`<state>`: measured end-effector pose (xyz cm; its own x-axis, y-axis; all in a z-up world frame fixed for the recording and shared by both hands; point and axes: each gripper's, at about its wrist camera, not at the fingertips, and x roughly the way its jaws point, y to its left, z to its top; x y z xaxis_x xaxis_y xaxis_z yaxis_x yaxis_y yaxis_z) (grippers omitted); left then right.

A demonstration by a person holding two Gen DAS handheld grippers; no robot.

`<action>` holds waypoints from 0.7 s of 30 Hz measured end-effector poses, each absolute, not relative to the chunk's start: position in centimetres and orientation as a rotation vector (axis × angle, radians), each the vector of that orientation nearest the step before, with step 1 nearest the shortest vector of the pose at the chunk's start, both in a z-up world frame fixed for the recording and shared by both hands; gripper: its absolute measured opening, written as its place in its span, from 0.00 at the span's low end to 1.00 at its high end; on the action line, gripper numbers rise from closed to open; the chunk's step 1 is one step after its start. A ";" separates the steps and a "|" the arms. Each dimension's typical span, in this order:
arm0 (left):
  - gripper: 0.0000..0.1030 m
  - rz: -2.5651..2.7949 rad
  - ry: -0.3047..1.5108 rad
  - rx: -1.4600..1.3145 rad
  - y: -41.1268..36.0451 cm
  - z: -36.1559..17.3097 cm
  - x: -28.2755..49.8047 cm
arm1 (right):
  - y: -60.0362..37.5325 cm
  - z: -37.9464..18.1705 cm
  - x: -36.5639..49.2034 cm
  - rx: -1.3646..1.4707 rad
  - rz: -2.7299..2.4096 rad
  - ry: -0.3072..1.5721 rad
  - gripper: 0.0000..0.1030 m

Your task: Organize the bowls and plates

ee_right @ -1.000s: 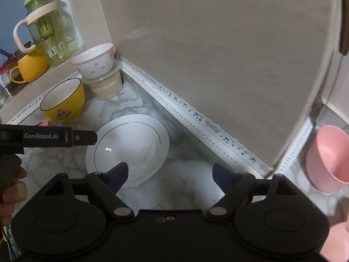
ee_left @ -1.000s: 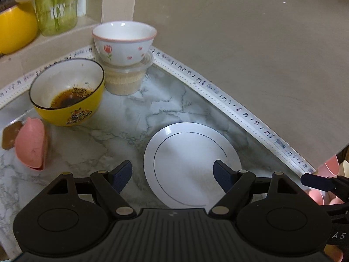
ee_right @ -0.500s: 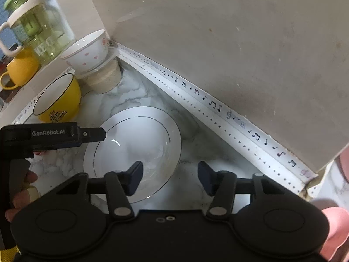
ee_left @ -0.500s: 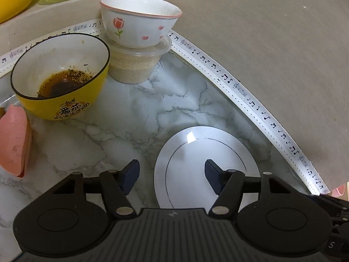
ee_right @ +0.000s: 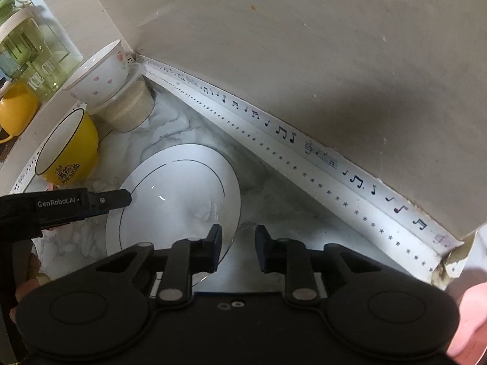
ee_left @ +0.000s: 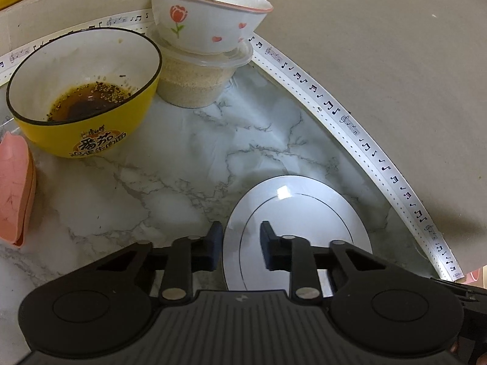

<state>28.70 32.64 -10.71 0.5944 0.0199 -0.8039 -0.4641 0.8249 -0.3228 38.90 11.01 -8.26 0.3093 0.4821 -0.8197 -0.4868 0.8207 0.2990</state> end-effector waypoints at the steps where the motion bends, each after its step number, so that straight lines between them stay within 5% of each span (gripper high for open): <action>1: 0.21 0.300 0.900 -0.547 32.7 -10.7 28.7 | 11.0 -8.3 38.9 -0.003 0.639 1.084 0.20; 8: 0.12 0.306 0.908 -0.528 32.8 -11.0 28.5 | 11.3 -8.5 38.9 0.013 0.644 1.081 0.13; 21: 0.10 0.286 0.891 -0.537 32.7 -10.8 27.6 | 11.0 -8.4 38.6 0.013 0.657 1.062 0.09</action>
<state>27.64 32.68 -10.78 0.6032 0.0171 -0.7974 -0.4507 0.8321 -0.3231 38.63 11.00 -8.39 0.3161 0.5049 -0.8032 -0.4931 0.8107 0.3155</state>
